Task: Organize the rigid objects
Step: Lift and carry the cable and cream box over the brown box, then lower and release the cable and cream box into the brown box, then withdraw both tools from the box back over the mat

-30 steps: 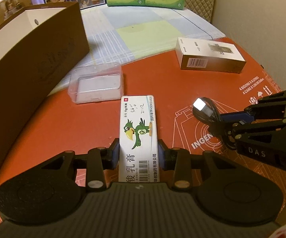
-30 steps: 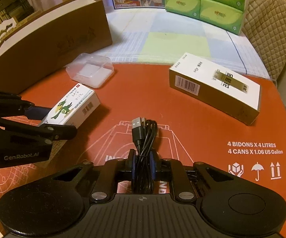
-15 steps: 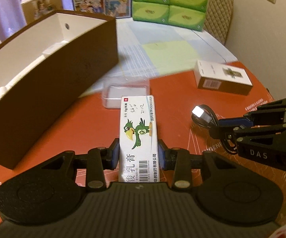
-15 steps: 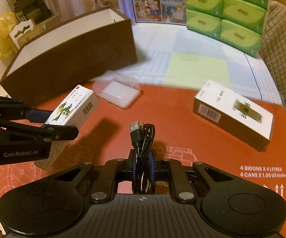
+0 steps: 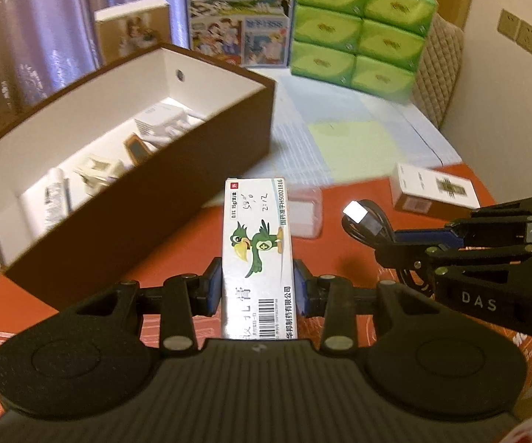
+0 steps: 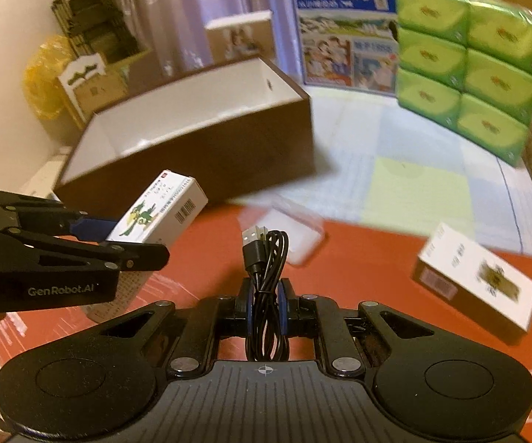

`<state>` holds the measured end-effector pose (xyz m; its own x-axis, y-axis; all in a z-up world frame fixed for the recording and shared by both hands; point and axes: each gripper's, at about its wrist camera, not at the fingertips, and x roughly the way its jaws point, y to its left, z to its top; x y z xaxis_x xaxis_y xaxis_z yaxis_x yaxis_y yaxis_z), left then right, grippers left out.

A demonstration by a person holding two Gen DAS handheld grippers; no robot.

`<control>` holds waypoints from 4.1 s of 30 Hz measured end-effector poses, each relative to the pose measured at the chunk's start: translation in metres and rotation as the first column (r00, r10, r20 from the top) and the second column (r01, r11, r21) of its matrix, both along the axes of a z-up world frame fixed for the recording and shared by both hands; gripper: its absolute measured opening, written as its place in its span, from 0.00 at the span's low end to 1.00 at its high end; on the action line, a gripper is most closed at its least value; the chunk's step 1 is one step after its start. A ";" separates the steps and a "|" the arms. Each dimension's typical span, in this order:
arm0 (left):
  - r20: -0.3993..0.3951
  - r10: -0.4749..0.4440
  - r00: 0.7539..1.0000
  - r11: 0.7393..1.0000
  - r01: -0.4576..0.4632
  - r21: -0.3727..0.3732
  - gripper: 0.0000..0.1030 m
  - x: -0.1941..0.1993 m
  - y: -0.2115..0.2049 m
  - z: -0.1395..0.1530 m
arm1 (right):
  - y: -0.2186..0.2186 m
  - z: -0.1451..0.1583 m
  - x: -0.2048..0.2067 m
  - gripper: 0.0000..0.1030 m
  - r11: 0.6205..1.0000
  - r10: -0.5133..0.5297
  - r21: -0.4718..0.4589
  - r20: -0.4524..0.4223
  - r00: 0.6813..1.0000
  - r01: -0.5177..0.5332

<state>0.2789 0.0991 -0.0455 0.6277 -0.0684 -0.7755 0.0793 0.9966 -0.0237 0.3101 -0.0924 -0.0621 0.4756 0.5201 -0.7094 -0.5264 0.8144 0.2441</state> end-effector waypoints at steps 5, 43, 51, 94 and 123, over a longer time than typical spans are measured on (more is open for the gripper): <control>0.026 0.053 0.998 0.999 -0.053 -0.002 0.33 0.001 0.017 0.017 | 0.018 0.016 0.008 0.09 0.998 0.039 0.051 0.009 0.999 -0.039; 0.030 0.343 0.939 0.939 -0.344 0.017 0.33 0.111 0.177 0.024 | 0.209 0.037 0.148 0.09 0.974 0.208 0.085 0.045 0.977 -0.211; -0.017 0.363 0.932 0.932 -0.363 0.025 0.33 0.143 0.196 0.004 | 0.230 0.018 0.182 0.09 0.977 0.206 0.051 0.004 0.979 -0.206; 0.019 0.349 0.937 0.936 -0.348 -0.046 0.52 0.108 0.188 0.025 | 0.189 0.031 0.158 0.64 0.987 0.111 0.117 0.007 0.994 -0.111; 0.041 0.268 0.962 0.961 -0.265 -0.076 0.52 0.012 0.111 0.049 | 0.099 0.052 0.060 0.65 0.988 0.019 0.151 -0.007 1.000 -0.018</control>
<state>0.2905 0.2097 0.0033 0.6683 0.0541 -0.7419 -0.1862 0.9778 -0.0964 0.3699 0.0070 -0.0097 0.4597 0.6302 -0.6257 -0.5383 0.7581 0.3681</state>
